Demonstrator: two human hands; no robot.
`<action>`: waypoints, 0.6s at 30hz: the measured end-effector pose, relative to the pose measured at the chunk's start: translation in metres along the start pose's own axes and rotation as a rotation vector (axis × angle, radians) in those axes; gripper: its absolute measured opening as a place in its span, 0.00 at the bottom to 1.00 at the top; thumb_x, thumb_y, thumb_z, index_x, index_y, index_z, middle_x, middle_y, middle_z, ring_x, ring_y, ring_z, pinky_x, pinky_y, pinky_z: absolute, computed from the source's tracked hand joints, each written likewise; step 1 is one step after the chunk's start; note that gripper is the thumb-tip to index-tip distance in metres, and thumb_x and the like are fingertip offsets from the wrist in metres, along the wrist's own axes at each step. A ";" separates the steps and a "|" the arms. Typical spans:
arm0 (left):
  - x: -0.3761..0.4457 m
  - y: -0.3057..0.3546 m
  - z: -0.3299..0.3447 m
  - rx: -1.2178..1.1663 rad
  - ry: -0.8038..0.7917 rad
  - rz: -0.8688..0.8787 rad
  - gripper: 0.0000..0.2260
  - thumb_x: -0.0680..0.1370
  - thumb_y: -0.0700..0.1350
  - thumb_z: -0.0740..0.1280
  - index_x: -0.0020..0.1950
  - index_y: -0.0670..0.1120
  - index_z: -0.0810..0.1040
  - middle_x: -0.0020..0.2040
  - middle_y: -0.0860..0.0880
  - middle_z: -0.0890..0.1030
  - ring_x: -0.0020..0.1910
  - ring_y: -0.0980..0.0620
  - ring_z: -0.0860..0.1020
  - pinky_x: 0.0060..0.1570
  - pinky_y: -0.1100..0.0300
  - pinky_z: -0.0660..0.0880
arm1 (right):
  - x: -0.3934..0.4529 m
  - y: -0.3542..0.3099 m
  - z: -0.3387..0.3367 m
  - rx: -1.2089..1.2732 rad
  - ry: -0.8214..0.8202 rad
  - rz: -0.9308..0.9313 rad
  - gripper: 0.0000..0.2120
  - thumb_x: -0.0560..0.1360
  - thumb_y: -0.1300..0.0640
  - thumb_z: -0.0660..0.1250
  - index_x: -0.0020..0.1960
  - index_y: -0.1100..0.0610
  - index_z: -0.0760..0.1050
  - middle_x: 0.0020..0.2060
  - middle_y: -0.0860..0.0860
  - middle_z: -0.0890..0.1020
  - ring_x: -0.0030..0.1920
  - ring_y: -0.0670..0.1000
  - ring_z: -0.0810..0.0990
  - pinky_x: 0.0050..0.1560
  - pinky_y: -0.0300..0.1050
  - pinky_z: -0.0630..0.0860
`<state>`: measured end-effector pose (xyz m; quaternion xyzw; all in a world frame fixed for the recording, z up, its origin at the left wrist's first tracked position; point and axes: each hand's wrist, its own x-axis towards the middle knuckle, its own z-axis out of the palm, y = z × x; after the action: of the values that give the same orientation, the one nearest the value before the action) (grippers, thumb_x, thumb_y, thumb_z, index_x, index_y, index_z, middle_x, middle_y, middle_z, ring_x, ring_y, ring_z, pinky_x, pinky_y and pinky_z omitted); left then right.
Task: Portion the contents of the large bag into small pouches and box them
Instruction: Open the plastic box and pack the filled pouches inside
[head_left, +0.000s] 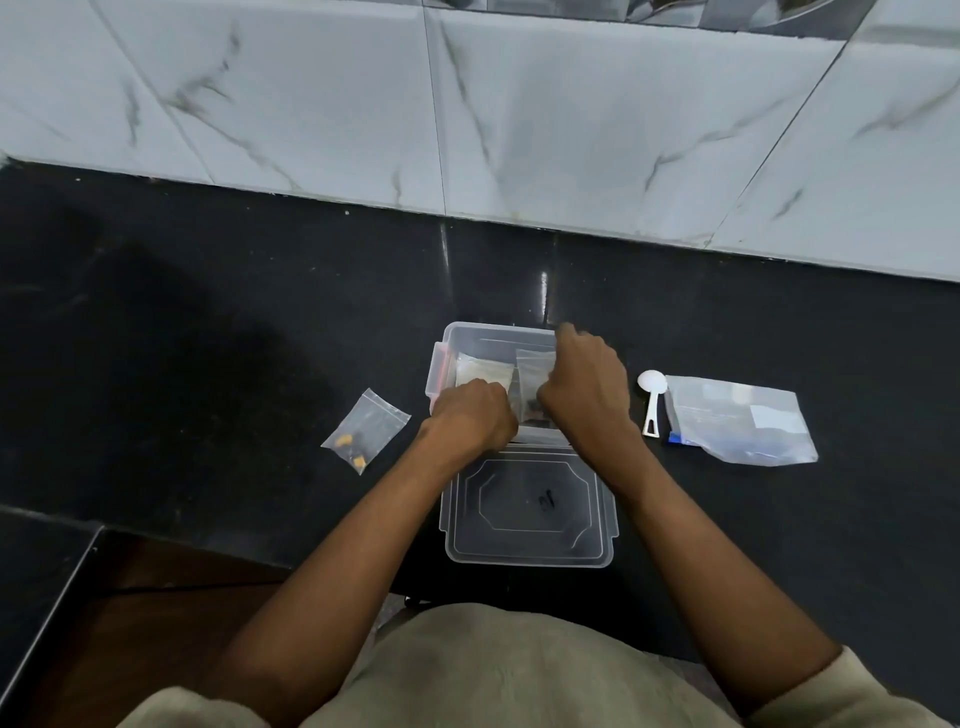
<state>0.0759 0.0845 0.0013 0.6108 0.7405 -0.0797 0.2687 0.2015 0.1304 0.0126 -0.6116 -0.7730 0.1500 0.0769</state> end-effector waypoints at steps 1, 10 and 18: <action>0.000 0.000 0.000 -0.008 -0.005 -0.003 0.12 0.82 0.45 0.64 0.64 0.43 0.77 0.60 0.44 0.81 0.55 0.43 0.81 0.60 0.48 0.78 | 0.000 -0.002 0.002 0.001 0.009 -0.034 0.24 0.70 0.63 0.77 0.64 0.61 0.76 0.56 0.59 0.82 0.54 0.58 0.83 0.53 0.50 0.80; 0.004 -0.004 0.003 -0.092 -0.011 0.005 0.11 0.81 0.44 0.63 0.61 0.43 0.79 0.57 0.44 0.81 0.49 0.46 0.78 0.56 0.51 0.78 | 0.003 -0.001 0.024 -0.171 -0.303 -0.140 0.21 0.78 0.56 0.72 0.69 0.58 0.74 0.65 0.58 0.78 0.60 0.57 0.81 0.63 0.52 0.77; 0.006 -0.005 0.005 -0.124 -0.006 0.007 0.10 0.82 0.45 0.64 0.59 0.43 0.80 0.56 0.44 0.81 0.51 0.45 0.79 0.58 0.49 0.79 | 0.006 -0.003 0.029 -0.097 -0.406 -0.086 0.16 0.80 0.60 0.68 0.67 0.59 0.76 0.63 0.58 0.81 0.60 0.57 0.81 0.64 0.50 0.76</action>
<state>0.0725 0.0860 -0.0070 0.5952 0.7411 -0.0344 0.3087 0.1880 0.1314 -0.0144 -0.5380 -0.8044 0.2295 -0.1037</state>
